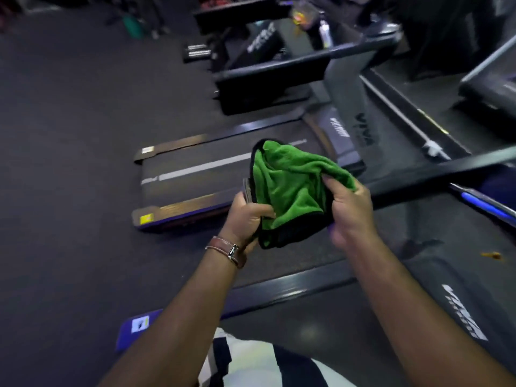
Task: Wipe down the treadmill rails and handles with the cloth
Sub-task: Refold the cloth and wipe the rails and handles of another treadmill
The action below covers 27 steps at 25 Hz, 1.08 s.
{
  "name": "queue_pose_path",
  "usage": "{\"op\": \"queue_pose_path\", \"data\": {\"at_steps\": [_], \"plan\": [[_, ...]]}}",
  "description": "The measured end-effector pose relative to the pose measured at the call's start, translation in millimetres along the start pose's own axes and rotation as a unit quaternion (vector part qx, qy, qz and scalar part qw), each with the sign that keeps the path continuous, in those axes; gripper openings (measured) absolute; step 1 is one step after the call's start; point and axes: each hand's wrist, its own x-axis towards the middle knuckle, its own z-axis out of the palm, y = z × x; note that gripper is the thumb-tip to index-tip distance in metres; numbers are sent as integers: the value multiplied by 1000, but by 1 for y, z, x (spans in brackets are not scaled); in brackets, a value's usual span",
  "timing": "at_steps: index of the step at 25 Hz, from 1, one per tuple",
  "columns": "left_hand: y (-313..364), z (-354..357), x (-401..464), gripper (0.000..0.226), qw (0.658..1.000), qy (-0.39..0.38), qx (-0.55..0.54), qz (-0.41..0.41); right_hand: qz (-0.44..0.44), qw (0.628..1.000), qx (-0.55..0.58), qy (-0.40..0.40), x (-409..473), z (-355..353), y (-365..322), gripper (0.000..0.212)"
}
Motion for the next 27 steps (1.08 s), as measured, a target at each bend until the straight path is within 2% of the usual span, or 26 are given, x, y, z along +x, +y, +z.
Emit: {"op": "queue_pose_path", "data": {"at_steps": [2,4,6,9,12,14,16,19,22,25,27], "plan": [[23,-48,1,57,998,56,5,18,10,999,-19,-39,5,54,19,10],[44,-93,2,60,996,77,-21,29,25,996,-34,-77,7,108,41,10],[63,-134,7,48,992,103,-42,58,40,993,-47,-104,12,162,67,9],[101,-206,40,29,973,192,-89,91,63,989,-72,-115,29,250,110,10],[143,-269,83,24,958,229,-164,49,151,983,-43,-100,54,331,148,16],[166,-309,110,43,953,210,-216,1,225,968,-19,-108,68,375,166,23],[192,-345,136,49,950,200,-238,-24,247,962,-9,-118,80,417,181,29],[227,-389,176,36,950,190,-246,-16,208,975,-4,-77,106,470,200,52],[253,-419,221,42,947,174,-271,-2,71,992,-87,-62,143,505,221,49],[281,-451,283,40,939,191,-286,-9,-70,954,-267,-118,184,541,243,46],[295,-468,330,38,940,199,-277,-20,-42,938,-287,-190,216,568,261,43]]}}
